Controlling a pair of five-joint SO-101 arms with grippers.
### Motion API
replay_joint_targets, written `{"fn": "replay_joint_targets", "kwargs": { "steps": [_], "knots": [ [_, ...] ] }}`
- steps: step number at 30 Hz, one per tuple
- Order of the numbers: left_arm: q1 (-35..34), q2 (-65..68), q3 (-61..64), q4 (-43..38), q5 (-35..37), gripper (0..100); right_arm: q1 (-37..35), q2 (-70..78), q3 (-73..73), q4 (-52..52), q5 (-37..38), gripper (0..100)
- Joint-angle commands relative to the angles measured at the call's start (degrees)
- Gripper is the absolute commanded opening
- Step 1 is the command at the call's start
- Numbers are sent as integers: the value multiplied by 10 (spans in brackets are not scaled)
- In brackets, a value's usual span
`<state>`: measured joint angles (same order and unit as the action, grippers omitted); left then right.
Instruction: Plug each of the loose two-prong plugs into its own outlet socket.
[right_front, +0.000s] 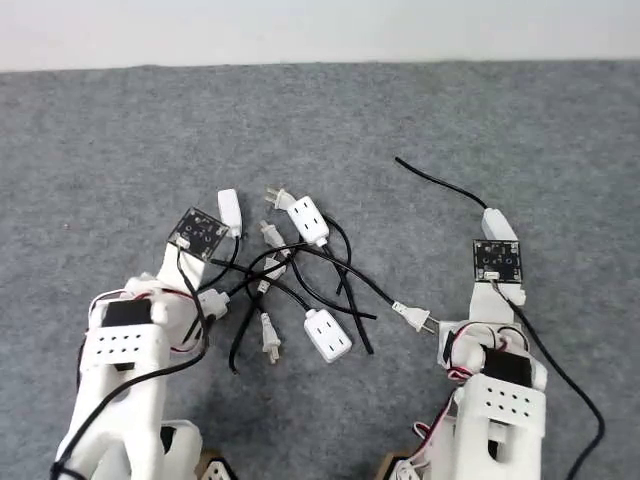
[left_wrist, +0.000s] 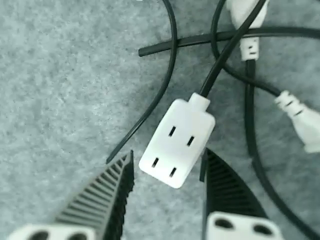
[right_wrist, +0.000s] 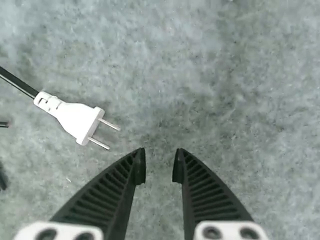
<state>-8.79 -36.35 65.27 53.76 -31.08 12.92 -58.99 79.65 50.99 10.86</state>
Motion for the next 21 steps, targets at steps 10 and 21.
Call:
{"fn": "replay_joint_targets", "kwargs": {
  "steps": [10,21],
  "knots": [
    [37,4,-3,-6,-99,207,11,2,-34,0,-8,111],
    [35,4,-5,-23,-99,208,11,2,-34,0,-8,112]
  ]
}}
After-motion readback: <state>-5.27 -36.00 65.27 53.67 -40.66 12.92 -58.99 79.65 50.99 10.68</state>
